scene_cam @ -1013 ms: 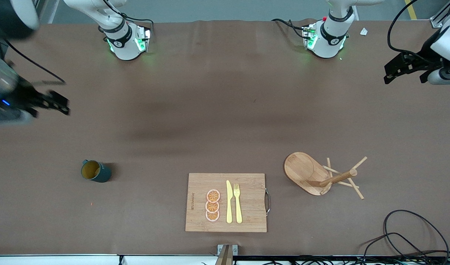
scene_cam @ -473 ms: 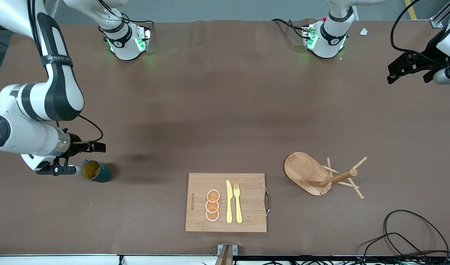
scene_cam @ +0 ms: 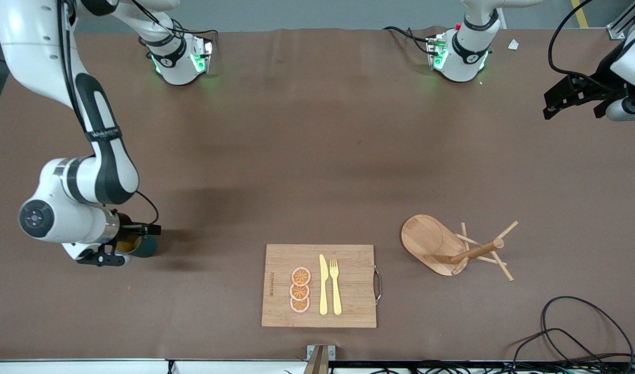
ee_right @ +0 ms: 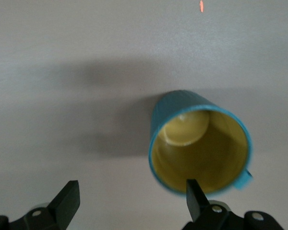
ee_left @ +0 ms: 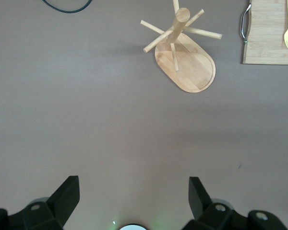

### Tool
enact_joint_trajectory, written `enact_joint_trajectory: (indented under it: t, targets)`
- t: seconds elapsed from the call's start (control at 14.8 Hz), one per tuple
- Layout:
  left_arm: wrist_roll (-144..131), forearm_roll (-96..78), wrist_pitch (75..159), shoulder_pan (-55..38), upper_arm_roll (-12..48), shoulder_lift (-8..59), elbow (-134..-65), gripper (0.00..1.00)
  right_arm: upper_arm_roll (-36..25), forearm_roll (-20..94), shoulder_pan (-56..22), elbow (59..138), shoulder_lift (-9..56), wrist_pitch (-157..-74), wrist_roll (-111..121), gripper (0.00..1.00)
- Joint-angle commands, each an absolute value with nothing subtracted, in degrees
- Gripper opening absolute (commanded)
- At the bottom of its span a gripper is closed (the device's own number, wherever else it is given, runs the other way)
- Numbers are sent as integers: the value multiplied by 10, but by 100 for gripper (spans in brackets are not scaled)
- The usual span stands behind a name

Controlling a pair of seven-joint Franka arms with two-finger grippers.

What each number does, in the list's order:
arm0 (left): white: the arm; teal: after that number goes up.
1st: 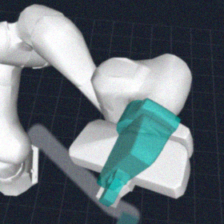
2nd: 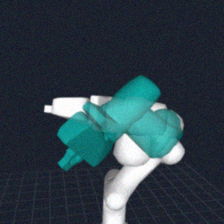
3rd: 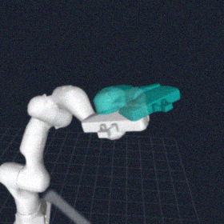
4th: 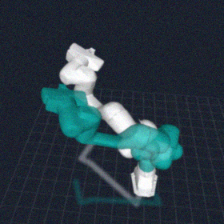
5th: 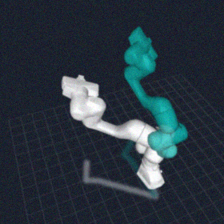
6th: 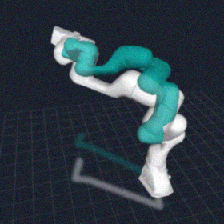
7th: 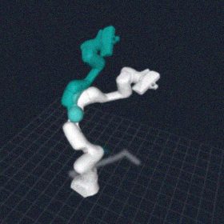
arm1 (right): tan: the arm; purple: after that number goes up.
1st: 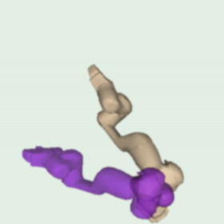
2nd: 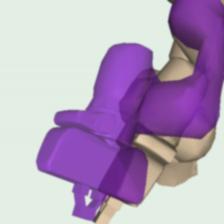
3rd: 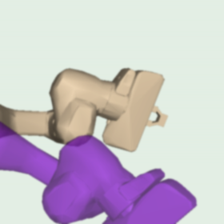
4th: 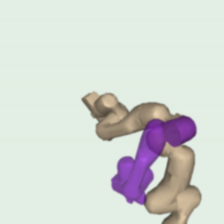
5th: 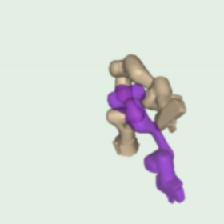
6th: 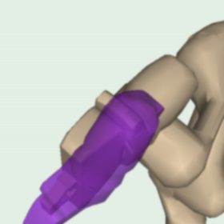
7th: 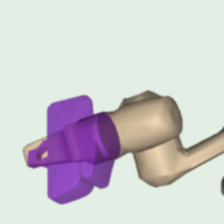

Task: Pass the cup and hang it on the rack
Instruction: 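Close the right gripper on the teal mug's rim, then carry the mug toward the table middle while the left gripper approaches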

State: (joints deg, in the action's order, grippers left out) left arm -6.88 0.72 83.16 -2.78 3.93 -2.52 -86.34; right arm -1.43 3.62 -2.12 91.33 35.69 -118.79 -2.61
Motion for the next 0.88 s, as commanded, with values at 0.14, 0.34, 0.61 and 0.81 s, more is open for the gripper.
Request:
enact_joint_trajectory:
  t: [0.14, 0.34, 0.61, 0.81]
  targets:
    - [-71, 0, 824, -30, 40, -17, -853, 100, -11, 17, -16, 903, 372, -1193, -19, 29]
    - [-72, 0, 824, -29, 40, -17, -853, 100, -12, 16, -15, 899, 374, -1193, 30, 4]
    - [-76, 0, 818, -26, 40, -23, -853, 100, -13, 13, -15, 879, 376, -1193, 30, 1]
    - [-71, 1, 818, -25, 40, -24, -852, 100, -7, 25, -29, 837, 374, -1178, 30, 1]
